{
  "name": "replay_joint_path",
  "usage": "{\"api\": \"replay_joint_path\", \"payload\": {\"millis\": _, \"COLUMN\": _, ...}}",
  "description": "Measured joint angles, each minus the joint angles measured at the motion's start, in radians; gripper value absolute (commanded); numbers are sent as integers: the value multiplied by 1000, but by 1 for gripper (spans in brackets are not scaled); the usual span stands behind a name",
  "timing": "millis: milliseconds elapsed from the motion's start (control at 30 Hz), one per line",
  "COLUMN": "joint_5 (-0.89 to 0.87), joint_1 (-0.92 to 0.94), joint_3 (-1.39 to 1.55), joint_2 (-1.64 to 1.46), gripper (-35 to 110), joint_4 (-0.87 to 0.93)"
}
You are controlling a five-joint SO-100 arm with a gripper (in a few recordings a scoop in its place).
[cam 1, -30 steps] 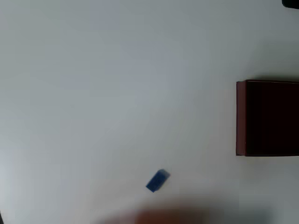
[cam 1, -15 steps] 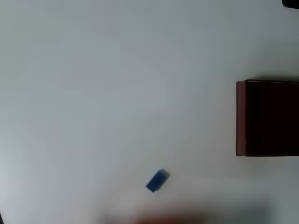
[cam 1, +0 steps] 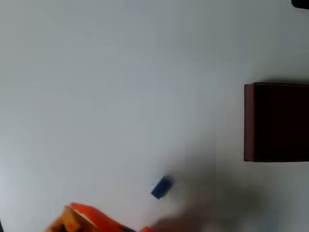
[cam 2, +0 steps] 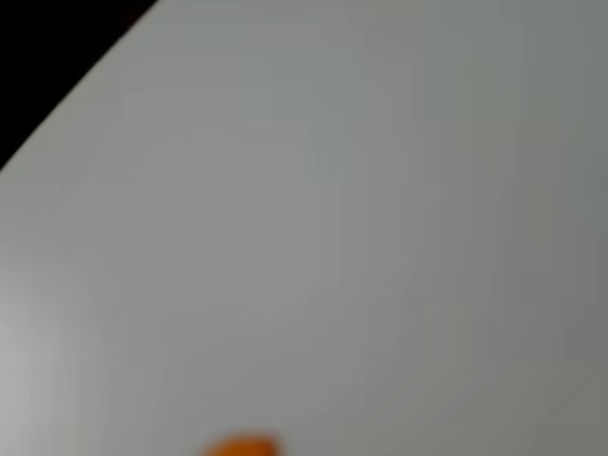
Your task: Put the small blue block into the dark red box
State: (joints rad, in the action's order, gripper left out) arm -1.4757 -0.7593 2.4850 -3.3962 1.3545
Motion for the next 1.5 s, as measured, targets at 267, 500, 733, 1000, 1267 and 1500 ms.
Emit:
{"api": "replay_joint_path", "payload": {"millis": 267, "joint_5": 69, "joint_1": 342, "joint_3": -58, "joint_2": 48, "gripper": 0, "joint_4": -241}}
{"api": "replay_joint_path", "payload": {"millis": 500, "joint_5": 167, "joint_1": 397, "joint_3": 25, "joint_2": 54, "gripper": 11, "joint_4": -449}}
{"api": "replay_joint_path", "payload": {"millis": 733, "joint_5": 176, "joint_1": 609, "joint_3": -207, "joint_2": 399, "gripper": 17, "joint_4": -3}}
{"api": "replay_joint_path", "payload": {"millis": 1000, "joint_5": -23, "joint_1": 776, "joint_3": -249, "joint_2": 600, "gripper": 17, "joint_4": 230}}
{"api": "replay_joint_path", "payload": {"millis": 1267, "joint_5": -301, "joint_1": 781, "joint_3": -95, "joint_2": 680, "gripper": 25, "joint_4": 222}}
{"api": "replay_joint_path", "payload": {"millis": 1500, "joint_5": -535, "joint_1": 676, "joint_3": -103, "joint_2": 942, "gripper": 25, "joint_4": 209}}
